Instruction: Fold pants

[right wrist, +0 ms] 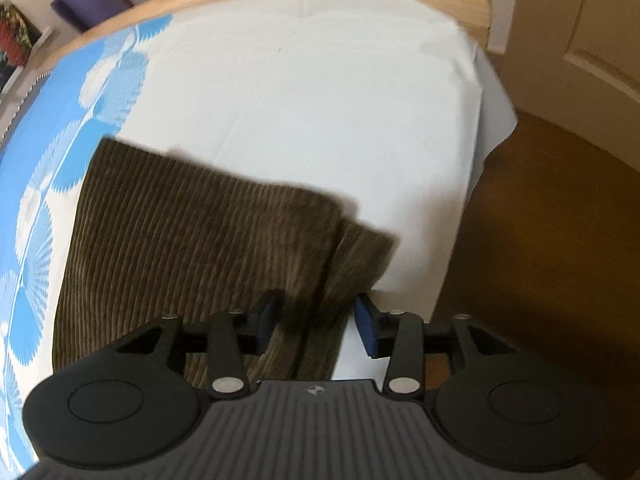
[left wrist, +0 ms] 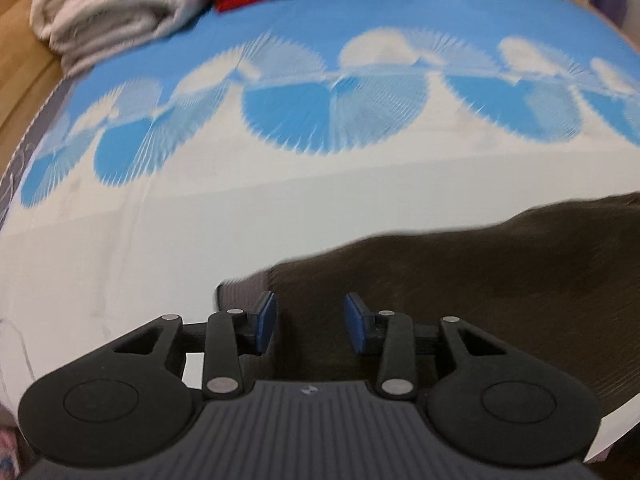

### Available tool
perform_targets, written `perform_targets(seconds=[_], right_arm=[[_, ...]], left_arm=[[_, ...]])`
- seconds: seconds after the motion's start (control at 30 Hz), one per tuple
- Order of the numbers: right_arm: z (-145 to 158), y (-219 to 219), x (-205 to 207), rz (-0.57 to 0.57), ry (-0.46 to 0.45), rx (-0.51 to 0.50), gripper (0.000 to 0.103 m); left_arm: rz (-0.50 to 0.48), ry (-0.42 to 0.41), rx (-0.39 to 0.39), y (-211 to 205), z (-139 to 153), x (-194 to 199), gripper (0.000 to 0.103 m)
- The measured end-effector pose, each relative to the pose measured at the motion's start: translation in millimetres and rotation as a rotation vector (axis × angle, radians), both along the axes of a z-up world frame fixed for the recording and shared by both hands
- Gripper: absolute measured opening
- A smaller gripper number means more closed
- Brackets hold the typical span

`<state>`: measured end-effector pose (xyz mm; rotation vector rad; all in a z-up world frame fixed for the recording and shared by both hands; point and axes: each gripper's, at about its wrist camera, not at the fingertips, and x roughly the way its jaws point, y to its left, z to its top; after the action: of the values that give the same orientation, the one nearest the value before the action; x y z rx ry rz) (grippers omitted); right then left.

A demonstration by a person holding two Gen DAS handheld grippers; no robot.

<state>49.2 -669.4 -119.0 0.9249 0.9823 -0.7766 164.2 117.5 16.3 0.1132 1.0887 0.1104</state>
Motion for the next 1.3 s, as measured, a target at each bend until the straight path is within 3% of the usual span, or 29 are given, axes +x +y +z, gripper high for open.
perform_targets(seconds=[0.13,0.27,0.37,0.47,0.57,0.63,0.73,0.77,0.8,0.83,0.93,1.1,1.2,1.27,1.3], right_arm=[[2.7,-9.6,-10.5,-0.012,-0.052,-0.007,0.045],[9.3,-14.5,-20.0,0.021,-0.110,-0.082,0.045],[4.1,-18.5,-23.7,0.042,-0.169,-0.044,0.045],[-5.9,-18.5,-21.8,0.056,-0.162,-0.028,0.047],[-9.4,-19.8,-20.9,0.037,-0.174,-0.032,0.049],[-8.8,-20.5,-18.0,0.024,-0.190,-0.028,0.058],[-7.2,-20.7,-15.7,-0.008,-0.188,-0.040,0.058],[-5.7,-21.3,-15.5,-0.017,-0.194,-0.043,0.057],[-3.3,-21.2,-15.3,-0.017,-0.203,-0.055,0.048],[-1.4,-20.8,-15.1,-0.003,-0.211,-0.062,0.032],[1.7,-18.2,-12.2,0.044,-0.194,-0.101,0.009],[26.6,-19.4,-35.6,-0.049,-0.264,-0.128,0.007],[12.6,-23.9,-36.7,-0.026,-0.187,-0.080,0.008],[-3.3,-29.2,-42.9,-0.087,-0.129,-0.019,0.010],[-7.8,-31.6,-46.4,-0.113,-0.140,0.011,0.018]], left_arm=[[-0.080,-0.119,-0.037,-39.8,23.8,1.1,0.047],[-0.186,-0.202,-0.040,-84.1,39.6,-4.8,0.055],[-0.253,-0.206,-0.040,-111.4,39.3,-4.8,0.055],[-0.295,-0.190,-0.035,-130.4,35.8,-0.5,0.055],[-0.315,-0.177,-0.030,-135.6,29.0,2.0,0.055],[-0.318,-0.173,-0.023,-134.7,25.5,2.3,0.055],[-0.307,-0.169,-0.017,-129.3,23.8,4.3,0.055],[-0.302,-0.167,-0.016,-126.6,23.4,4.3,0.055],[-0.295,-0.164,-0.015,-124.3,22.5,4.8,0.055],[-0.288,-0.161,-0.014,-121.9,22.4,5.1,0.055],[-0.279,-0.161,-0.019,-117.0,24.6,4.0,0.055],[-0.282,-0.157,-0.016,-117.3,24.6,4.0,0.055],[-0.284,-0.159,-0.021,-117.7,25.4,4.2,0.055],[-0.285,-0.157,-0.022,-118.2,24.7,3.6,0.055],[-0.288,-0.152,-0.020,-118.7,23.8,3.3,0.055]])
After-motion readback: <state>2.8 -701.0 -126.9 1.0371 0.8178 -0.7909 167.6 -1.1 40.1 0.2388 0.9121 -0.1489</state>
